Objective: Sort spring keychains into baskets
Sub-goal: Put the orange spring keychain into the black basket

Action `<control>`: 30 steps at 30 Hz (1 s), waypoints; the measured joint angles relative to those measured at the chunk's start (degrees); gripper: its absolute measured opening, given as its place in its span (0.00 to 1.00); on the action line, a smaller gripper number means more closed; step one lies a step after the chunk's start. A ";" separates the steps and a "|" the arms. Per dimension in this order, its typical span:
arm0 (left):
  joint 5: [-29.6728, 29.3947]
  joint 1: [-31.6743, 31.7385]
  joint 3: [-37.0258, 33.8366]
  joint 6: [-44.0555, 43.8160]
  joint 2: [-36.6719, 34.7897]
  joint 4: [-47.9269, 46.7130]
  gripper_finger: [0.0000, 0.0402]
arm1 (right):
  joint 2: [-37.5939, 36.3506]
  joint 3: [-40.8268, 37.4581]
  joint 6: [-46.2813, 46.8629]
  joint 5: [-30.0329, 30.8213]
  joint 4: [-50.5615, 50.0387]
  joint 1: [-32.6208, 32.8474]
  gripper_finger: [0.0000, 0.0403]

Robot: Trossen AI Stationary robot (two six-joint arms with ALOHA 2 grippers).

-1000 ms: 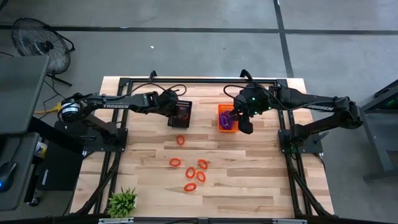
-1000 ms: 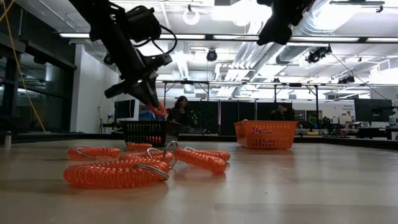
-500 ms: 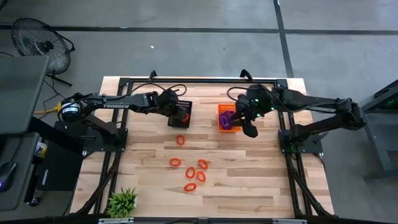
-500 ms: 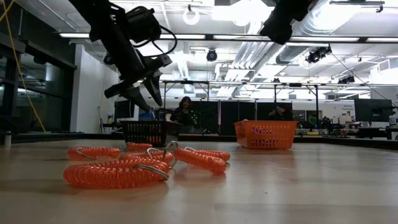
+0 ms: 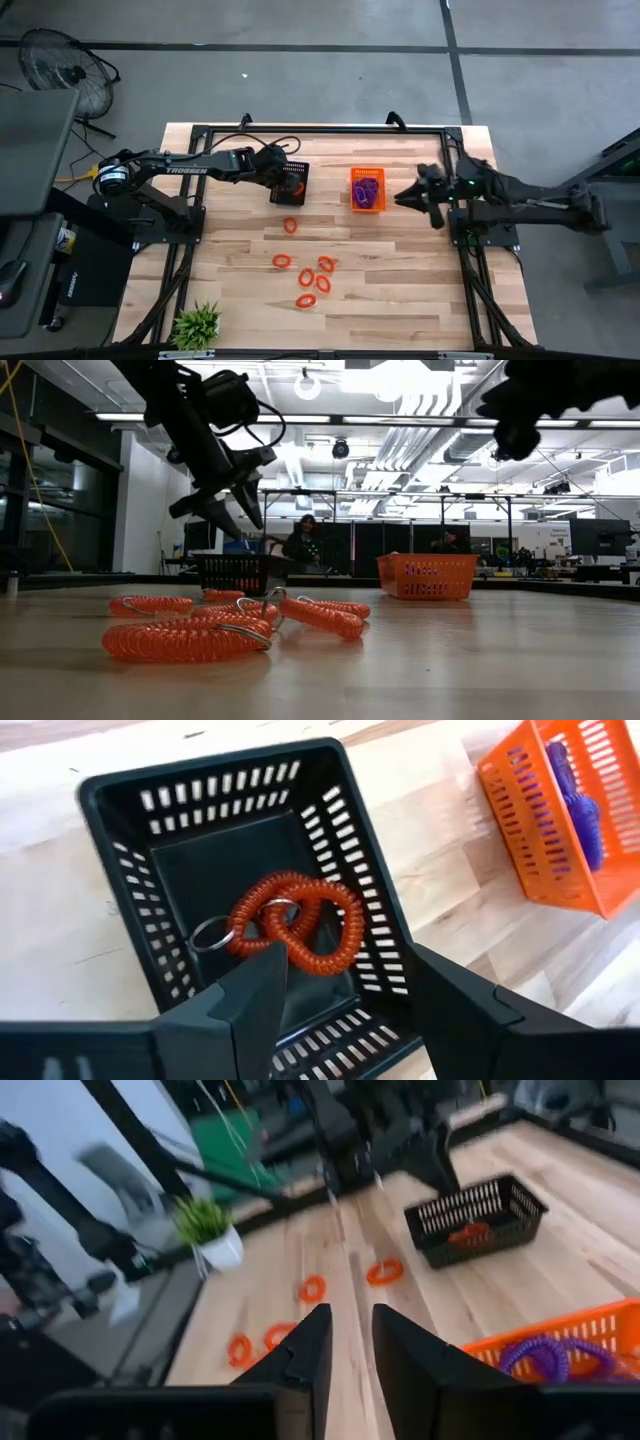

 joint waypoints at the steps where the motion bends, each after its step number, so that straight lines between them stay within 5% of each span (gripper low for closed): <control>1: 0.08 0.00 0.00 0.63 0.00 0.17 0.50 | -2.40 -1.61 0.67 0.05 1.10 0.00 0.17; 13: 2.78 -0.49 0.00 3.02 0.00 6.51 0.50 | -22.64 -18.70 7.96 0.69 18.76 0.04 0.03; 21: 3.14 -0.87 0.00 2.60 0.00 9.20 0.50 | -24.67 -25.72 9.14 1.42 35.77 3.05 0.00; 30: 3.33 -0.87 0.00 2.68 0.00 9.33 0.50 | -24.66 -25.76 4.80 6.02 30.46 8.27 0.00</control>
